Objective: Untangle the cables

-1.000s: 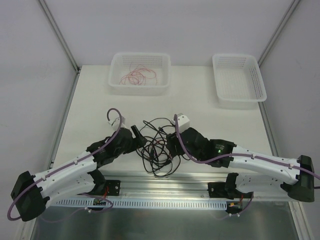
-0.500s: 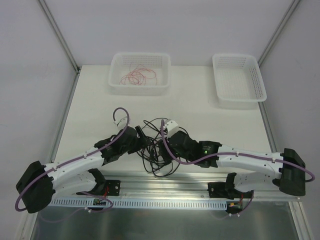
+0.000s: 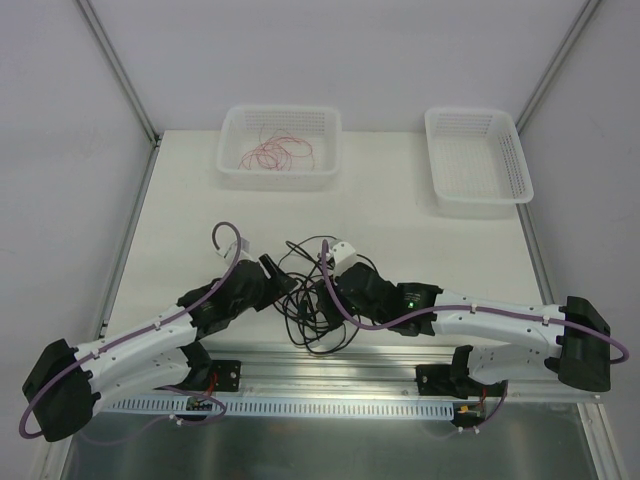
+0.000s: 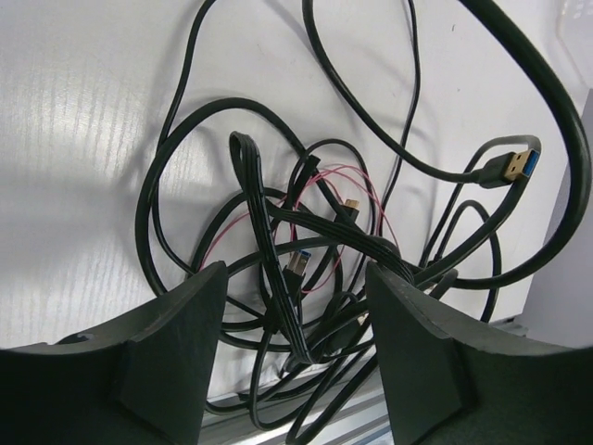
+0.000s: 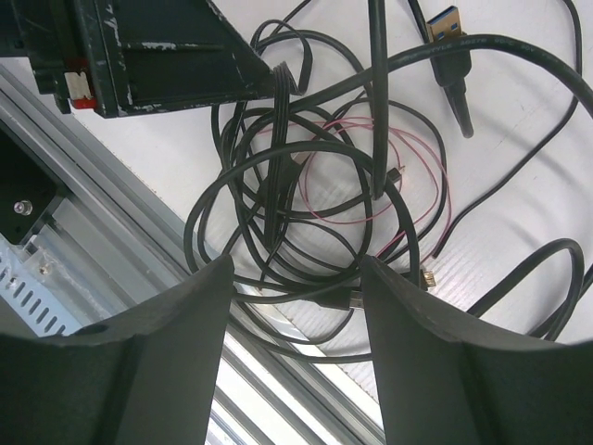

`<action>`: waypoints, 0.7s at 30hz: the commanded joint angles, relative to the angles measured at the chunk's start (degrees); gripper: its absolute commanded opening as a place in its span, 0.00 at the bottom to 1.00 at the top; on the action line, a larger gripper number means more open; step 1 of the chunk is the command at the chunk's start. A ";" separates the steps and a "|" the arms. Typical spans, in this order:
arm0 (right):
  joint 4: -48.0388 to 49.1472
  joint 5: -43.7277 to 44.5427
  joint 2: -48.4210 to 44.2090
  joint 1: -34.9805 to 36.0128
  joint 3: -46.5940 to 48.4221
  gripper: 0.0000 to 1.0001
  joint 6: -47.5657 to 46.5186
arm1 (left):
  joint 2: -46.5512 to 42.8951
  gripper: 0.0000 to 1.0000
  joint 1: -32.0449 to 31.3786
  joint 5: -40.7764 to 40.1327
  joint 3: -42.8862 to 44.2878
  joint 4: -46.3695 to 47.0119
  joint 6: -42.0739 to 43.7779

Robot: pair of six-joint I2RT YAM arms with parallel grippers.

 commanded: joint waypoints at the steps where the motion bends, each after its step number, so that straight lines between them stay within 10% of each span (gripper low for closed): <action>1: 2.87 -0.53 -0.53 0.57 -0.16 0.60 1.07 | -0.60 0.63 0.55 -2.57 -0.22 2.33 -3.54; 21: 3.40 -1.06 1.41 1.01 0.28 0.61 1.16 | 3.16 0.81 0.55 -4.24 -0.04 5.49 -8.73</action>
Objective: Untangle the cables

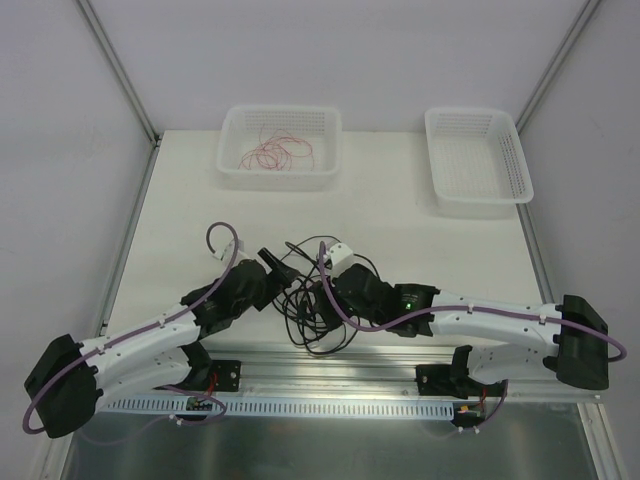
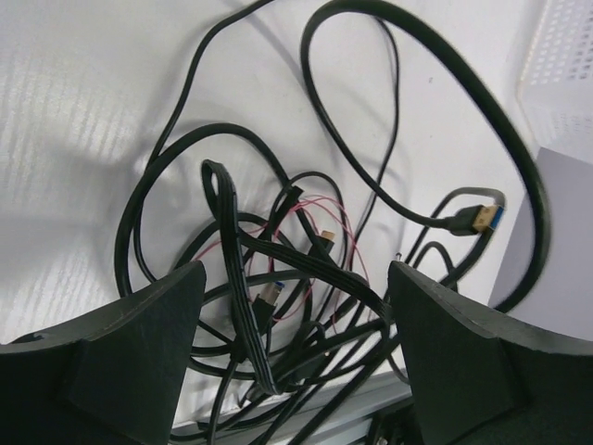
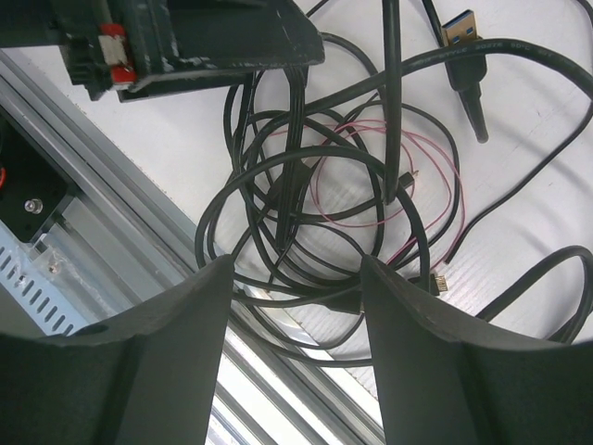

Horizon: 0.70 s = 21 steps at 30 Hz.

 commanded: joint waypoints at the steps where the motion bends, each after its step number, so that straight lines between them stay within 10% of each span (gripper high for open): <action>1: 2.31 -0.69 0.93 0.42 0.19 0.61 1.01 | 3.19 0.80 0.55 -0.68 0.59 2.28 -1.37; 7: 3.27 0.01 2.42 0.42 -0.42 0.60 1.01 | 7.24 0.66 0.55 0.99 0.50 6.32 -1.37; 21: 7.93 -1.39 7.17 0.24 -1.65 0.56 3.38 | 2.16 0.00 0.55 1.26 -0.47 6.86 0.56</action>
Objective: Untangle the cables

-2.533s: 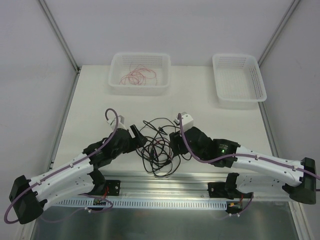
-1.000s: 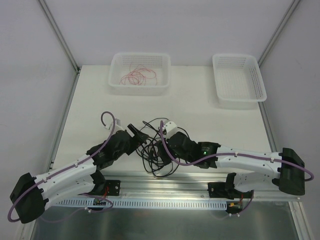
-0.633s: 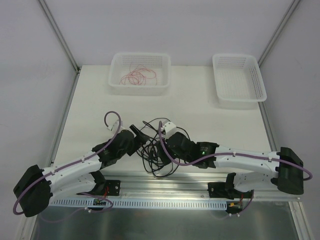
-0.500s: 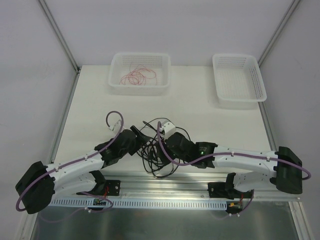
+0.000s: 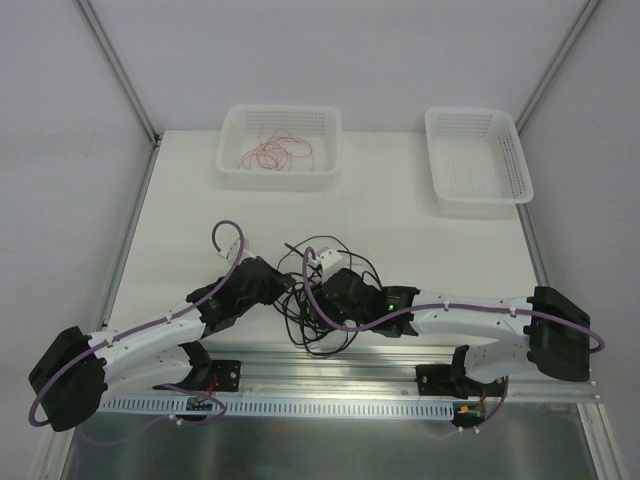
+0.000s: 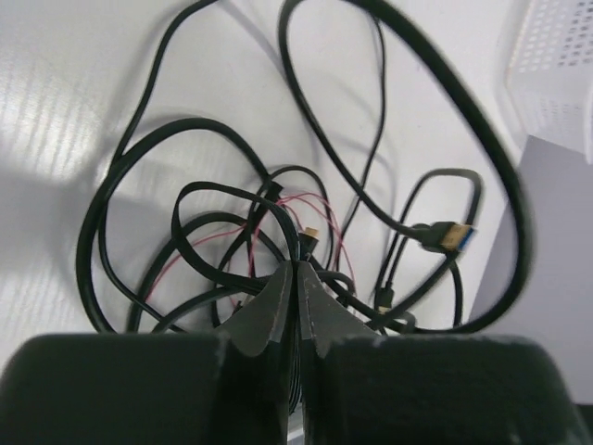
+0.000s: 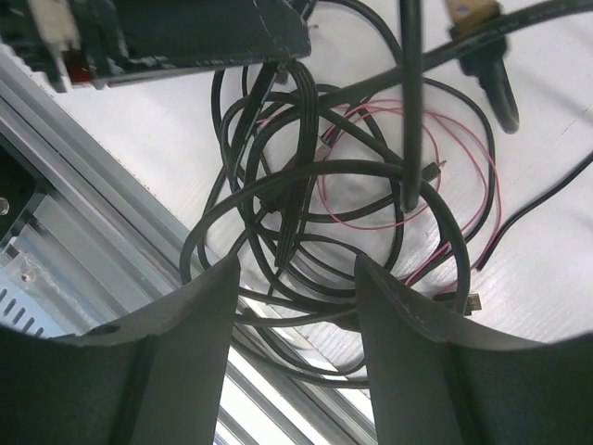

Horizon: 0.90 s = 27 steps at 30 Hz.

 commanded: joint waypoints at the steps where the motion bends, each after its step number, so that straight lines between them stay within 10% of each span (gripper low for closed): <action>1: 3.41 0.05 0.35 0.13 -0.45 0.56 2.38 | -3.97 0.00 0.55 -1.01 -0.27 1.48 1.94; 14: 2.71 2.95 2.37 -4.26 -3.70 0.28 10.37 | -14.08 0.00 0.55 -6.37 12.55 -12.05 18.98; 27: -0.81 6.64 -0.44 -6.11 -5.28 0.28 13.19 | -5.05 0.00 0.55 -9.45 60.35 -22.17 57.30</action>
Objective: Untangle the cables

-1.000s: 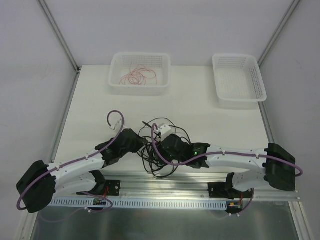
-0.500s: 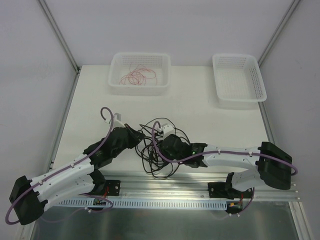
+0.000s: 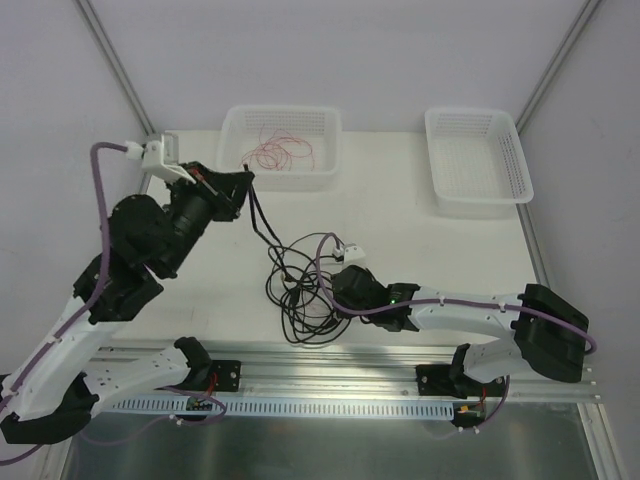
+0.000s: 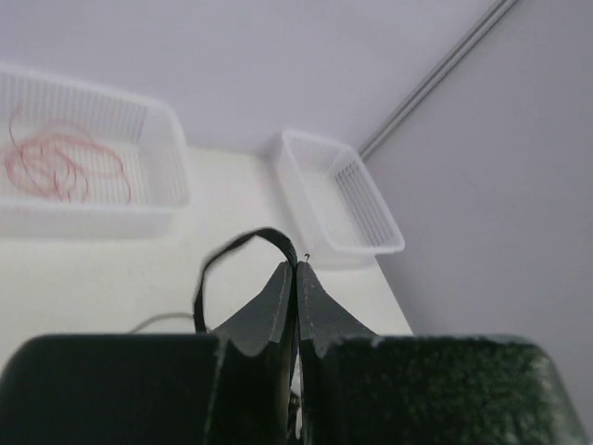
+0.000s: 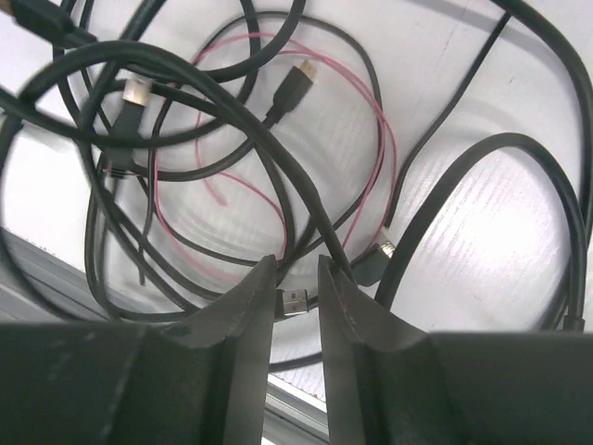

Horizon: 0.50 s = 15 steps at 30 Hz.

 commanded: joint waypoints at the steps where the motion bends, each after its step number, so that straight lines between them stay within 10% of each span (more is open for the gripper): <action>1: -0.92 2.53 -2.32 -0.12 -0.08 0.28 1.74 | 4.83 0.00 0.47 -0.86 10.68 -1.14 14.18; 8: -1.53 3.24 -3.20 -0.38 -0.52 0.28 2.00 | 12.23 0.00 0.55 -0.16 34.32 -1.67 23.60; 15: -3.64 2.71 -7.32 -0.12 0.88 0.35 -2.20 | 11.63 0.00 0.55 4.23 29.97 -1.76 21.50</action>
